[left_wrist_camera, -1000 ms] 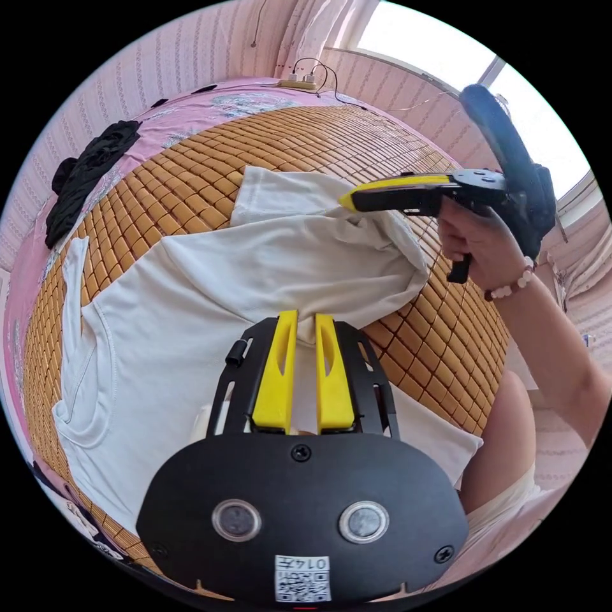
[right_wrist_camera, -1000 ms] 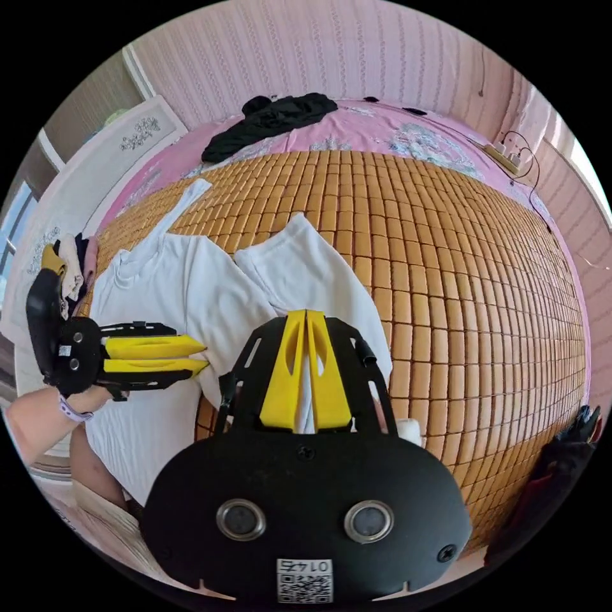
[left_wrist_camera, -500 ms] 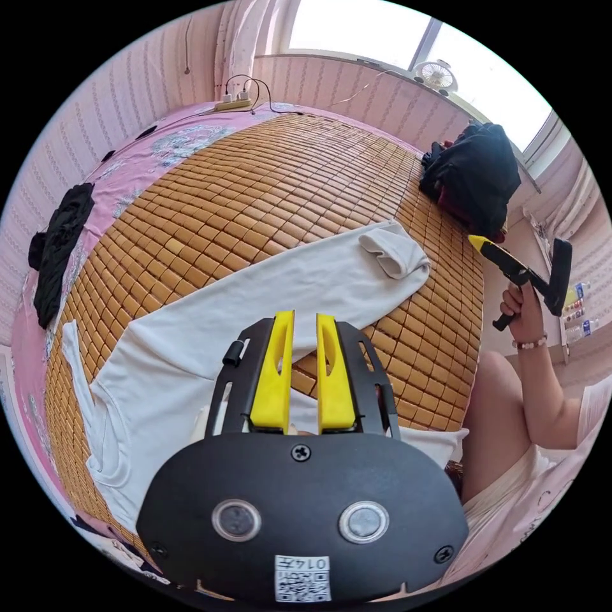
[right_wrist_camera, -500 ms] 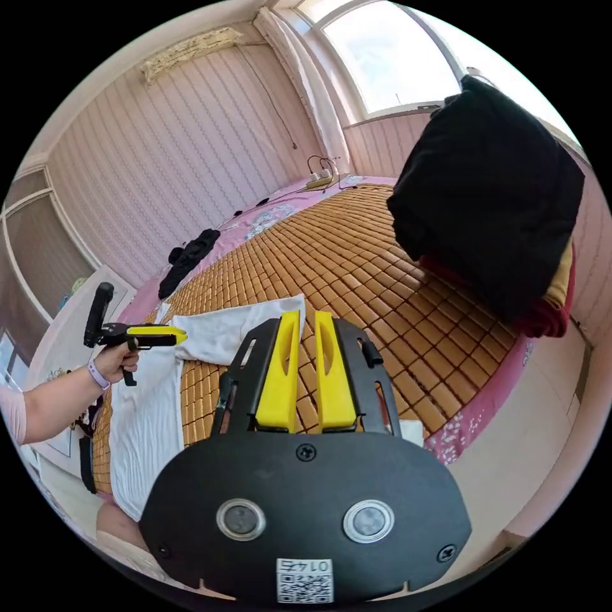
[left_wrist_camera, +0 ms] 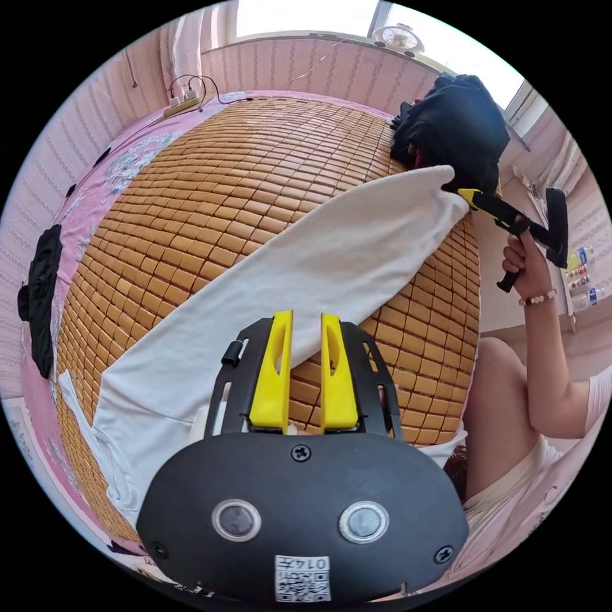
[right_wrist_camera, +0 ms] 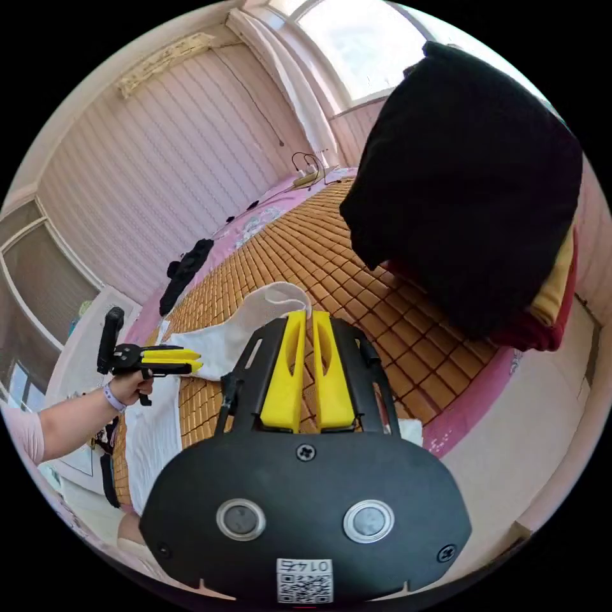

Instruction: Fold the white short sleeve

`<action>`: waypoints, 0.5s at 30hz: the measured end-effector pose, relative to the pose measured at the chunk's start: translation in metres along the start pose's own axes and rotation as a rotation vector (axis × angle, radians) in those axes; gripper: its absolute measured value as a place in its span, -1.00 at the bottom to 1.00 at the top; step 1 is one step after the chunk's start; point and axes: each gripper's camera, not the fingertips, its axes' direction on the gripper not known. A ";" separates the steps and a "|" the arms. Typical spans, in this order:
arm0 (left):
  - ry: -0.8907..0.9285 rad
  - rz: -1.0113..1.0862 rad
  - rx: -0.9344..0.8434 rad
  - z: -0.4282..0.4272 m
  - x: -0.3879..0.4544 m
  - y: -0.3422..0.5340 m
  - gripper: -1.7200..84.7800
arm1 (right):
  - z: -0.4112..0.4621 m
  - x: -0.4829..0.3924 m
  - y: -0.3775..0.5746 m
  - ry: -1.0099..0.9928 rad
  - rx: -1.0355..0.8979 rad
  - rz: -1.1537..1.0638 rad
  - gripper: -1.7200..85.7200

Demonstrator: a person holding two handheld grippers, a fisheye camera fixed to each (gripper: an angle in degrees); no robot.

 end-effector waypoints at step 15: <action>-0.037 0.119 0.026 0.042 0.083 -0.099 -0.78 | 0.062 0.009 -0.006 -0.064 -0.312 -0.145 -0.80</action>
